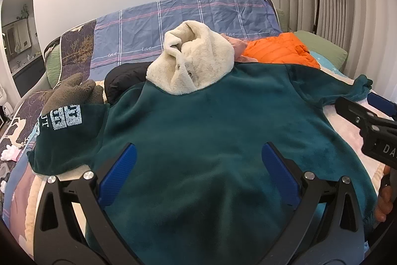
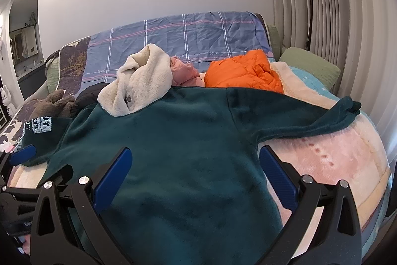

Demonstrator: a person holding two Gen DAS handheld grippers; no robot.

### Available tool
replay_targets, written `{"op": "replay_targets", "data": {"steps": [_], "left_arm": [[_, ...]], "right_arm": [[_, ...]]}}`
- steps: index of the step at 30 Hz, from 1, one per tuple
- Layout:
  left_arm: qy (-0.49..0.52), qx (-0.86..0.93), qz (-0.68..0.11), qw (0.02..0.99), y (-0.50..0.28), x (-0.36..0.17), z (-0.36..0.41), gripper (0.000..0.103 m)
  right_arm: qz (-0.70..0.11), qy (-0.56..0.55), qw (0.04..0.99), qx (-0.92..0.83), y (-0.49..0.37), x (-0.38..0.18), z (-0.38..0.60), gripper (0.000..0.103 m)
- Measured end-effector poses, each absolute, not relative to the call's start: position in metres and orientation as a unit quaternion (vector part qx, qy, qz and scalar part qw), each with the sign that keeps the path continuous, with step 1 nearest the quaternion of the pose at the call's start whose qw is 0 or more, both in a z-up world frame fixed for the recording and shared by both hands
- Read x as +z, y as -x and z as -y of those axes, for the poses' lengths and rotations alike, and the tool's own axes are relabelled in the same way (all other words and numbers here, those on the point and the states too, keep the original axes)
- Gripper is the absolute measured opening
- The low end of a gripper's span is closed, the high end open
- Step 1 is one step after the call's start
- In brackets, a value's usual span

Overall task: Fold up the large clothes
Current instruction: 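Grasp the cream hood with the right gripper while the left gripper grasps the hood edge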

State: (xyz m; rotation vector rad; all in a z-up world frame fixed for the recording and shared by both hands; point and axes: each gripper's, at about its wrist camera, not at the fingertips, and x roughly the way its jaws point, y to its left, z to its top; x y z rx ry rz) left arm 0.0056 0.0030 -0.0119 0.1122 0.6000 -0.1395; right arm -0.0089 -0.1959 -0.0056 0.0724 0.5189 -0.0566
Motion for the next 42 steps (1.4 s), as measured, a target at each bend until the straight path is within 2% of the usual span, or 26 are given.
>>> {"op": "replay_targets", "data": {"steps": [4, 5, 6, 8, 9, 11, 14, 20, 24, 26, 29, 30, 32, 34, 35, 36, 37, 38, 39, 42], "left_arm": [[-0.025, -0.075, -0.298, 0.951, -0.033, 0.001, -0.023, 0.101], [-0.014, -0.077, -0.304, 0.950, -0.045, 0.005, -0.030, 0.100], [-0.008, -0.078, -0.306, 0.949, -0.053, 0.009, -0.035, 0.094], [0.003, -0.071, -0.310, 0.948, -0.080, 0.018, -0.046, 0.085], [0.012, -0.070, -0.313, 0.947, -0.097, 0.024, -0.053, 0.079], [0.026, -0.069, -0.323, 0.944, -0.125, 0.029, -0.060, 0.073], [0.052, -0.072, -0.338, 0.937, -0.175, 0.034, -0.069, 0.072], [0.049, -0.069, -0.356, 0.931, -0.269, 0.027, -0.070, 0.071], [0.068, -0.059, -0.384, 0.919, -0.345, 0.015, -0.075, 0.071], [0.075, -0.053, -0.388, 0.917, -0.372, 0.011, -0.077, 0.071], [0.096, -0.046, -0.395, 0.913, -0.411, 0.002, -0.079, 0.072], [0.104, -0.049, -0.396, 0.911, -0.423, 0.000, -0.080, 0.075], [0.119, -0.058, -0.400, 0.907, -0.444, -0.008, -0.080, 0.080], [0.123, -0.057, -0.406, 0.904, -0.461, -0.017, -0.078, 0.080], [0.122, -0.055, -0.409, 0.903, -0.467, -0.021, -0.077, 0.080], [0.120, -0.053, -0.412, 0.902, -0.473, -0.025, -0.076, 0.070], [0.118, -0.055, -0.416, 0.900, -0.479, -0.031, -0.074, 0.057], [0.122, -0.066, -0.420, 0.897, -0.482, -0.035, -0.073, 0.025], [0.135, -0.078, -0.424, 0.892, -0.485, -0.039, -0.073, 0.013], [0.140, -0.086, -0.385, 0.908, -0.465, -0.028, -0.077, 0.009]], "right_arm": [[-0.256, -0.034, 0.966, -0.004, -0.009, 0.005, 0.199, 0.101], [-0.256, -0.033, 0.966, 0.002, -0.017, 0.010, 0.199, 0.095], [-0.256, -0.028, 0.966, 0.005, -0.025, 0.014, 0.199, 0.090], [-0.260, -0.010, 0.966, 0.010, -0.046, 0.023, 0.197, 0.065], [-0.266, -0.003, 0.964, 0.017, -0.058, 0.028, 0.195, 0.058], [-0.285, -0.001, 0.958, 0.037, -0.088, 0.035, 0.193, 0.038], [-0.306, -0.001, 0.950, 0.059, -0.134, 0.042, 0.189, 0.030], [-0.347, -0.004, 0.934, 0.090, -0.237, 0.048, 0.169, 0.031], [-0.378, -0.041, 0.919, 0.100, -0.312, 0.047, 0.155, 0.036], [-0.388, -0.049, 0.914, 0.102, -0.345, 0.042, 0.151, 0.044], [-0.399, -0.033, 0.911, 0.096, -0.389, 0.032, 0.138, 0.045], [-0.402, -0.027, 0.910, 0.095, -0.402, 0.028, 0.133, 0.046], [-0.407, -0.026, 0.908, 0.093, -0.428, 0.021, 0.128, 0.056], [-0.404, -0.040, 0.910, 0.088, -0.445, 0.015, 0.128, 0.063], [-0.407, -0.053, 0.907, 0.091, -0.455, 0.011, 0.127, 0.063], [-0.410, -0.056, 0.906, 0.091, -0.461, 0.007, 0.126, 0.063], [-0.416, -0.052, 0.904, 0.085, -0.468, 0.000, 0.124, 0.058], [-0.419, -0.042, 0.904, 0.076, -0.471, -0.004, 0.122, 0.024], [-0.423, -0.031, 0.903, 0.065, -0.474, -0.007, 0.121, 0.009], [-0.383, -0.066, 0.917, 0.091, -0.454, 0.003, 0.137, 0.009]]}}
